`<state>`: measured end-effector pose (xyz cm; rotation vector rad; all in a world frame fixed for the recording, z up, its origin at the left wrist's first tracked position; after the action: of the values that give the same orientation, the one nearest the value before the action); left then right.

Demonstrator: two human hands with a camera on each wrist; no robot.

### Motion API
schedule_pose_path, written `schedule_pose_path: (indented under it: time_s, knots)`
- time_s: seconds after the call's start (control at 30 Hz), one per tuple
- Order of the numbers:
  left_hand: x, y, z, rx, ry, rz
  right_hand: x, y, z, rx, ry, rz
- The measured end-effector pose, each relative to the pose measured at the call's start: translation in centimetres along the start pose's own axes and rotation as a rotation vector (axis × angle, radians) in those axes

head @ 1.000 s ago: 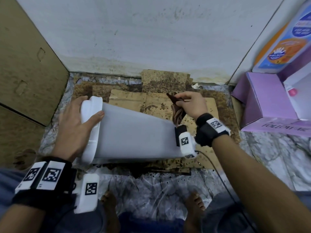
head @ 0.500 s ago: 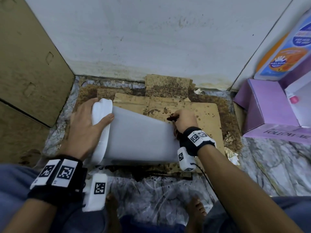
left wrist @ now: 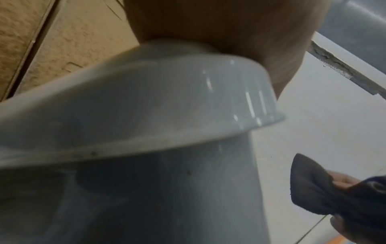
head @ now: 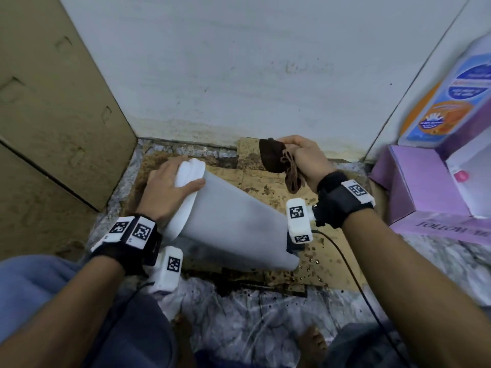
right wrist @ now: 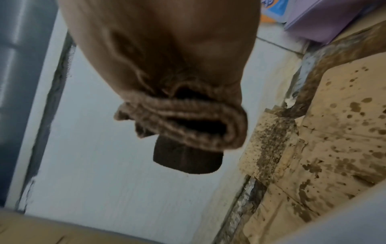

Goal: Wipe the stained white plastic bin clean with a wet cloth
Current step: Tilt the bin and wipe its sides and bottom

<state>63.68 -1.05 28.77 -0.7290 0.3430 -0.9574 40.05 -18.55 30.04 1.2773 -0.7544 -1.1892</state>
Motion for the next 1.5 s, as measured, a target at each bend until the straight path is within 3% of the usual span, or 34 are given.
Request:
schedule_pose_path:
  time_s: [0.2,0.43,0.6,0.73,0.87,1.0,1.13,1.27,1.5]
  knots:
    - [0.2,-3.3,-1.3,0.09,0.121,-0.103,-2.0,0.3,-3.6,-0.298,0.134,0.194]
    - [-1.2,-5.4,-3.5,-0.099,0.241,-0.138,-4.4,1.2,-6.1,-0.505,0.33,0.467]
    - [-2.8,-5.1,-2.8,-0.252,0.199,-0.108,-4.5,1.8,-6.0,-0.498,0.406,0.442]
    - [-6.5,-3.4,-0.8,-0.328,-0.102,-0.004,-4.1,1.3,-7.0,-0.516,0.426,0.341]
    - [-10.9,0.8,-0.1,-0.378,-0.289,0.248,-3.9,0.4,-7.4,-0.494,0.433,0.281]
    - [-11.9,3.2,-1.7,-0.558,-0.209,0.518,-3.7,0.1,-7.3,-0.459,0.426,0.259]
    - [-11.4,1.9,-3.2,-0.846,-0.104,0.642,-3.7,-0.2,-6.8,-0.468,0.437,0.249]
    - [-10.5,0.8,-3.5,-0.933,-0.089,0.65,-3.6,-0.3,-5.7,-0.48,0.426,0.218]
    - [-8.7,-0.6,-3.5,-0.898,-0.089,0.482,-4.5,-1.3,-2.5,-0.433,0.424,0.174]
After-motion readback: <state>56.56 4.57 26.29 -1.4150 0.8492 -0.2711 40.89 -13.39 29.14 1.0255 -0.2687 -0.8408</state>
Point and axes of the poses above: each hand's wrist, its own x-axis towards the middle knuckle, its own z-axis out of the back of the hand, y = z × x, the point moved 7 cm from there along x, towards the middle knuckle, and after that the axes turned 7 degrees about -y, right-handed, at the moved point
